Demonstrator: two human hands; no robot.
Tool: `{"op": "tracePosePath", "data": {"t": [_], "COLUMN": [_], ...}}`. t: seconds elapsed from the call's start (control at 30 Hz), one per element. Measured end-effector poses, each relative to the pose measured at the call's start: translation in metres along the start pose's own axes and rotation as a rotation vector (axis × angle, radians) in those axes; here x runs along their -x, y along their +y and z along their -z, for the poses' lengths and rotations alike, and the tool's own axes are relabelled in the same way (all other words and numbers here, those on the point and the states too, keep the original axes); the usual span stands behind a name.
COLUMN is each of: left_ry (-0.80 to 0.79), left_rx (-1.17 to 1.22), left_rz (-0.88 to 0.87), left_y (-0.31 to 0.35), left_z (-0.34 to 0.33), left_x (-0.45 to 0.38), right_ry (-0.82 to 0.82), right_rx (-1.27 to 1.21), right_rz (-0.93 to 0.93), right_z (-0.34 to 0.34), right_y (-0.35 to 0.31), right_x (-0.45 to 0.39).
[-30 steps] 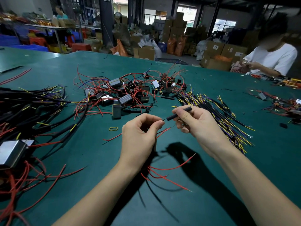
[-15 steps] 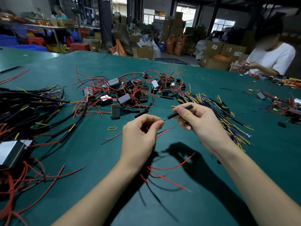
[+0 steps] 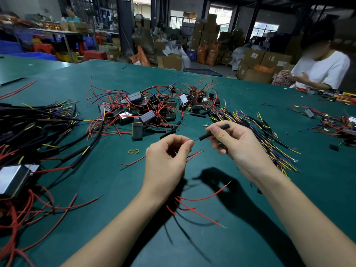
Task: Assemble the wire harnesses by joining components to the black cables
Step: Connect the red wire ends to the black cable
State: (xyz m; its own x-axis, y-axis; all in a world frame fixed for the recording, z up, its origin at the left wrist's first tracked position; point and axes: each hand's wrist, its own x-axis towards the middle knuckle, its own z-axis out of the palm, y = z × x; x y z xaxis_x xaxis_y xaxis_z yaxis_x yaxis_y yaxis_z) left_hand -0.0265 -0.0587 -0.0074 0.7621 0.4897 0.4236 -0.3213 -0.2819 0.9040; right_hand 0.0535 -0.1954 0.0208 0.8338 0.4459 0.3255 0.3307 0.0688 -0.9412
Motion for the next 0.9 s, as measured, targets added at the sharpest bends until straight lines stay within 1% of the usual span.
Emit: {"op": "tracePosePath", "data": {"t": [0.27,0.33,0.4,0.47,0.5,0.6,0.67,0.77,0.9], "left_ry": [-0.019,0.0,-0.015,-0.079,-0.136,-0.371,-0.475,-0.493,-0.424], "left_rx": [0.038,0.069,0.082,0.061,0.025,-0.199,-0.304,-0.304,-0.268], "left_rz": [0.006,0.021,0.034,0.045,0.058,0.135,0.169,0.162,0.176], "left_y": [-0.002,-0.003,-0.003,-0.003,-0.002,-0.003,-0.003,-0.003,-0.006], "left_z": [0.0,0.001,0.002,0.005,0.009,0.023,0.033,0.037,0.032], "left_x": [0.0,-0.001,-0.001,-0.002,-0.004,-0.015,-0.02,-0.022,-0.019], "right_ry": [-0.066,-0.087,-0.107,-0.112,-0.111,-0.105,-0.099,-0.122,-0.191], "right_rx": [-0.046,-0.026,0.018,0.076,0.105,0.162,0.177,0.176,0.168], "right_rz": [-0.024,-0.024,-0.028,-0.021,-0.013,-0.007,-0.016,-0.034,-0.066], "right_z": [-0.007,-0.009,-0.01,-0.008,-0.007,-0.006,-0.007,-0.008,-0.009], "right_y": [0.006,0.007,0.007,0.007,0.006,0.006,0.006,0.005,0.004], "right_x": [0.003,0.003,0.004,0.004,0.003,0.003,0.004,0.005,0.007]}}
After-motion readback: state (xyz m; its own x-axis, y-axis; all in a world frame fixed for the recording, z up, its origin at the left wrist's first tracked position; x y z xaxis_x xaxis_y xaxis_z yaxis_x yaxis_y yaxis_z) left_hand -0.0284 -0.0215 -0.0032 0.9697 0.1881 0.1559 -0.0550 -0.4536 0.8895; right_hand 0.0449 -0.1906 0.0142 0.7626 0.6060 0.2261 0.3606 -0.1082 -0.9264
